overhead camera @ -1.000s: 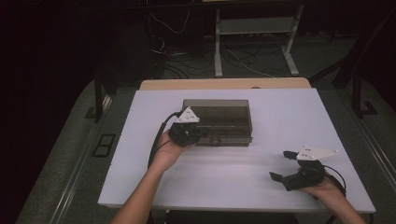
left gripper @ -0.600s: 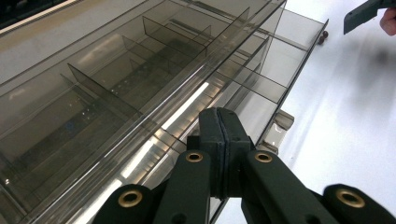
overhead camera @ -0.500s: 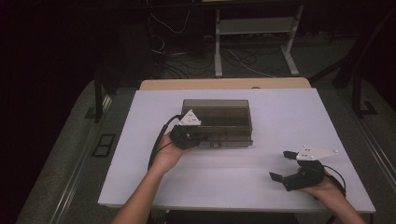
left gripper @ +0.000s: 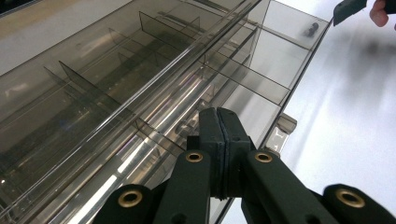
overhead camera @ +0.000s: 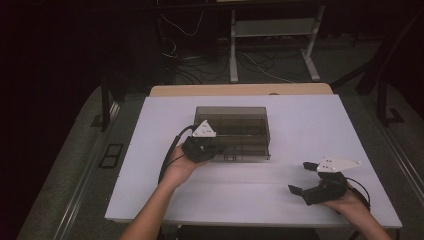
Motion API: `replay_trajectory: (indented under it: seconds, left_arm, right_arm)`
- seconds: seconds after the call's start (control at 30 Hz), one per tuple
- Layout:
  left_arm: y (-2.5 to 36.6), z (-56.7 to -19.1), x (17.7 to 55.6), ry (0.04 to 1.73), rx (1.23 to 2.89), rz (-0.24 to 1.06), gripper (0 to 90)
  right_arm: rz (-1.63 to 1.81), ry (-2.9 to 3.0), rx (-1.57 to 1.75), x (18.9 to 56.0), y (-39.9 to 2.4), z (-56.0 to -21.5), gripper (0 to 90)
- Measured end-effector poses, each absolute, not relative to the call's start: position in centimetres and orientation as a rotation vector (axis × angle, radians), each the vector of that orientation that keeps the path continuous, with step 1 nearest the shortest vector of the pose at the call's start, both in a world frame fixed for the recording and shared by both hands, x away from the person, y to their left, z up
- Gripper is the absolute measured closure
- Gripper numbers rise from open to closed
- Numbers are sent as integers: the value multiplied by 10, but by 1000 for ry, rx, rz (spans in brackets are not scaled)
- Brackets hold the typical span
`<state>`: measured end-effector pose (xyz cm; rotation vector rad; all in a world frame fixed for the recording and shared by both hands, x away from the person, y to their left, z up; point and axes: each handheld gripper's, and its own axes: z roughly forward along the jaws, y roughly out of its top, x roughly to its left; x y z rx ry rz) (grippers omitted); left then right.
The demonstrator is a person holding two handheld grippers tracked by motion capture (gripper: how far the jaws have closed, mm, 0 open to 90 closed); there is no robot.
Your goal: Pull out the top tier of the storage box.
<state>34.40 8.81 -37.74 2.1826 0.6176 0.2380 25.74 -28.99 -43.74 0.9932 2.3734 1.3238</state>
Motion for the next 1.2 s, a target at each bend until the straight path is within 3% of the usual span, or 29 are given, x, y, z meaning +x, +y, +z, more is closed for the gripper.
replay_trajectory:
  seconds: [1.2]
  left_arm:
    - [88,-378,326,604,2200,201,891]
  right_arm:
    - [1323,2375,993,257,-290,-438,10]
